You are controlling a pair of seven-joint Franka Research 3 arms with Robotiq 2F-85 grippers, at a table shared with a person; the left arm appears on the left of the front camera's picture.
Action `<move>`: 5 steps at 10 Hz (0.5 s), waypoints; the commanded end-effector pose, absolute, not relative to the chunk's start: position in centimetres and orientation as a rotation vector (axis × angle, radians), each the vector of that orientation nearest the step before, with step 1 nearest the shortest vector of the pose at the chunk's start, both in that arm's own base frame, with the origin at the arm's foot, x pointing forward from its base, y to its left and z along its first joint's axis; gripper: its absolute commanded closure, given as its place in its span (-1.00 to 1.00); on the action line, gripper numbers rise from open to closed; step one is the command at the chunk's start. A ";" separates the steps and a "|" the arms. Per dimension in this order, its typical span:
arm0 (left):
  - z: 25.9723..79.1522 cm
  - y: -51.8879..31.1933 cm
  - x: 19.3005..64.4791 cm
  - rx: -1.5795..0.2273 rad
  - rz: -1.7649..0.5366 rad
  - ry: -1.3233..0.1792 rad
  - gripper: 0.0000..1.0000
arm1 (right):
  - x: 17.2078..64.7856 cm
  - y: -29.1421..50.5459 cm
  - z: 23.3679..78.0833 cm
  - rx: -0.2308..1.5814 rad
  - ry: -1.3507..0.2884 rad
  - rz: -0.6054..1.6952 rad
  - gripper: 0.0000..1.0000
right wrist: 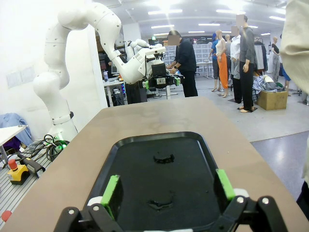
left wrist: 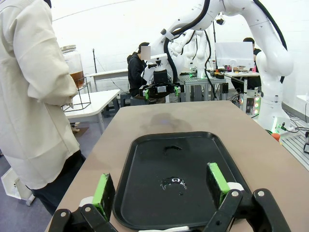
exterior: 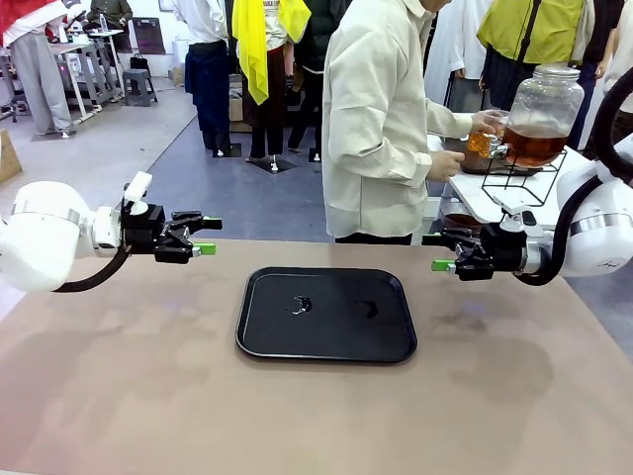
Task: Pour the drink into the iced cup.
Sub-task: Open the gripper to release the iced cup you were holding.
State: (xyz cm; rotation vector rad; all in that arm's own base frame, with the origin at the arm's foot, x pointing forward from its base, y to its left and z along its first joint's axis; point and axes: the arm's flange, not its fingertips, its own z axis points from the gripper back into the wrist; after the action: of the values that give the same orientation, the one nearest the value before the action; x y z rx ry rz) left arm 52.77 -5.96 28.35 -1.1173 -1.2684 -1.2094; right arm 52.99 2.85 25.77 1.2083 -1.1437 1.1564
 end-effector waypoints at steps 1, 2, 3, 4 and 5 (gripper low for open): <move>28.5 -6.0 52.8 -1.122 -1.211 -1.272 -1.00 | 53.1 3.0 26.0 1.209 -1.145 1.161 -1.00; 28.5 -6.0 52.8 -1.122 -1.211 -1.272 -1.00 | 53.1 3.0 26.0 1.209 -1.145 1.161 -1.00; 28.5 -6.0 52.8 -1.122 -1.211 -1.272 -1.00 | 53.1 3.0 26.0 1.209 -1.145 1.161 -1.00; 28.5 -6.0 52.8 -1.122 -1.211 -1.272 -1.00 | 53.1 3.0 26.0 1.209 -1.145 1.161 -1.00; 28.5 -6.0 52.8 -1.122 -1.211 -1.272 -1.00 | 53.1 3.0 26.0 1.209 -1.145 1.161 -1.00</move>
State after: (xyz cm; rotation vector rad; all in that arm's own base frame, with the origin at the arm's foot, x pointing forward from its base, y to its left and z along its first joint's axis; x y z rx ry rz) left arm 52.77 -5.96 28.35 -1.1173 -1.2684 -1.2094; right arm 52.99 2.85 25.77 1.2083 -1.1437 1.1564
